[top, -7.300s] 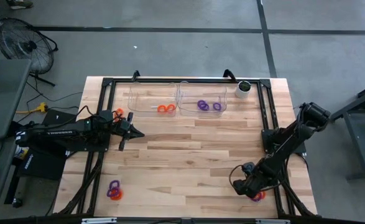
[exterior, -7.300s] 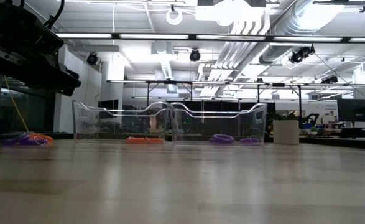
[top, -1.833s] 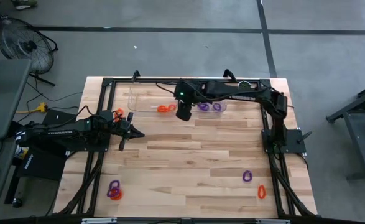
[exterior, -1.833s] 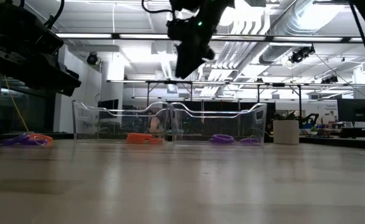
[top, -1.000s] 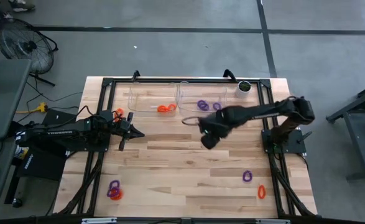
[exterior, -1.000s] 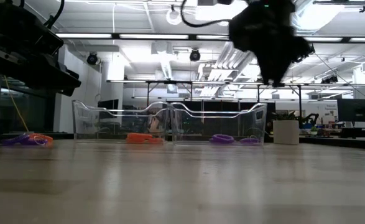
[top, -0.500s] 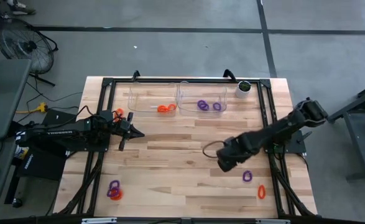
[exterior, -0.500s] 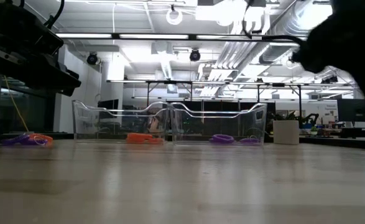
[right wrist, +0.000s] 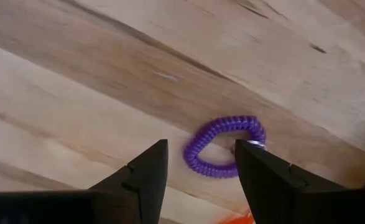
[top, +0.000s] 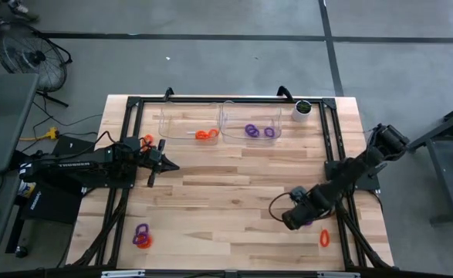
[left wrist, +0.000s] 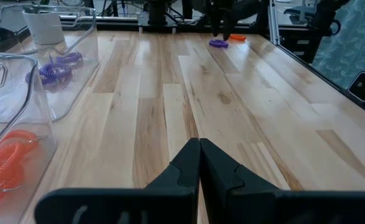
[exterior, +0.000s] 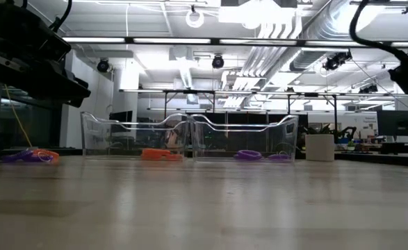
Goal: Sort spring keychains
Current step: Put the violet spring keychain into the right transparent bin
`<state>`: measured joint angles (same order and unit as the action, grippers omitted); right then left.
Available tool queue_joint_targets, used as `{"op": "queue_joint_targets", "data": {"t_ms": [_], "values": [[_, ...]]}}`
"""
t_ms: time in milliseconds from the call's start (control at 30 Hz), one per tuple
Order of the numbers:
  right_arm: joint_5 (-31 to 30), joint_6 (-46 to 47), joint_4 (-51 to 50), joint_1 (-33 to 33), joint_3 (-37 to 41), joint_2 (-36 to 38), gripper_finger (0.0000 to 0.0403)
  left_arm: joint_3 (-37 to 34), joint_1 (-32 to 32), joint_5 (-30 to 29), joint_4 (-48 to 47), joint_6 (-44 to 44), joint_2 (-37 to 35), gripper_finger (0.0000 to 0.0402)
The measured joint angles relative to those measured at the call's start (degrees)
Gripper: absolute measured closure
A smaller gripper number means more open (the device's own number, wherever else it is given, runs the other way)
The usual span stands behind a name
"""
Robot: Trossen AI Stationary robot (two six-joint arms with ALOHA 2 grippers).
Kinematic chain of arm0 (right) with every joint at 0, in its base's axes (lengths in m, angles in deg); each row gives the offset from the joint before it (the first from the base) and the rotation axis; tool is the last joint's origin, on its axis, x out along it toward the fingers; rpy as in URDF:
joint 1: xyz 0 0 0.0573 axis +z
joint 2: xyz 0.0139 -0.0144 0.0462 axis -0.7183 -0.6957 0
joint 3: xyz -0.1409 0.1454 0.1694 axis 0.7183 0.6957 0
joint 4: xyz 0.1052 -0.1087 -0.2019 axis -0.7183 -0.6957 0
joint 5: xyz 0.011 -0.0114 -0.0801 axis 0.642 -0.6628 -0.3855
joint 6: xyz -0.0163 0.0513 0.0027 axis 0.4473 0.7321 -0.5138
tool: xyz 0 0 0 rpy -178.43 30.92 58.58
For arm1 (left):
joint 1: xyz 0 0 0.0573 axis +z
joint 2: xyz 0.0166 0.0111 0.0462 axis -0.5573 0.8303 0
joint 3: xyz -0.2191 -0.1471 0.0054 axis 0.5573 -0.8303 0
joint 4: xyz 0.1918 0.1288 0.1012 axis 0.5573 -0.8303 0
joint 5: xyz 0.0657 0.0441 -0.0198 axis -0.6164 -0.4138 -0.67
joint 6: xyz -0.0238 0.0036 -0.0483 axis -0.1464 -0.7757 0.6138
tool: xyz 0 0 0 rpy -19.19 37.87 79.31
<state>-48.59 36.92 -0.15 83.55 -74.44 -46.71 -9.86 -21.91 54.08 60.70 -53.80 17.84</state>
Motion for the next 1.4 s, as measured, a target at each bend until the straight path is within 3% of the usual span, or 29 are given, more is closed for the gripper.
{"op": "queue_joint_targets", "data": {"t_ms": [633,1400], "values": [[-3.1,13.4,1.6,3.7,0.5,0.0,0.0221,0.0,0.0,0.0,0.0,0.0,0.0,0.04],[0.7,14.9,7.4,2.0,0.4,-7.6,0.0222,0.0,0.0,0.0,0.0,0.0,0.0,0.04]]}}
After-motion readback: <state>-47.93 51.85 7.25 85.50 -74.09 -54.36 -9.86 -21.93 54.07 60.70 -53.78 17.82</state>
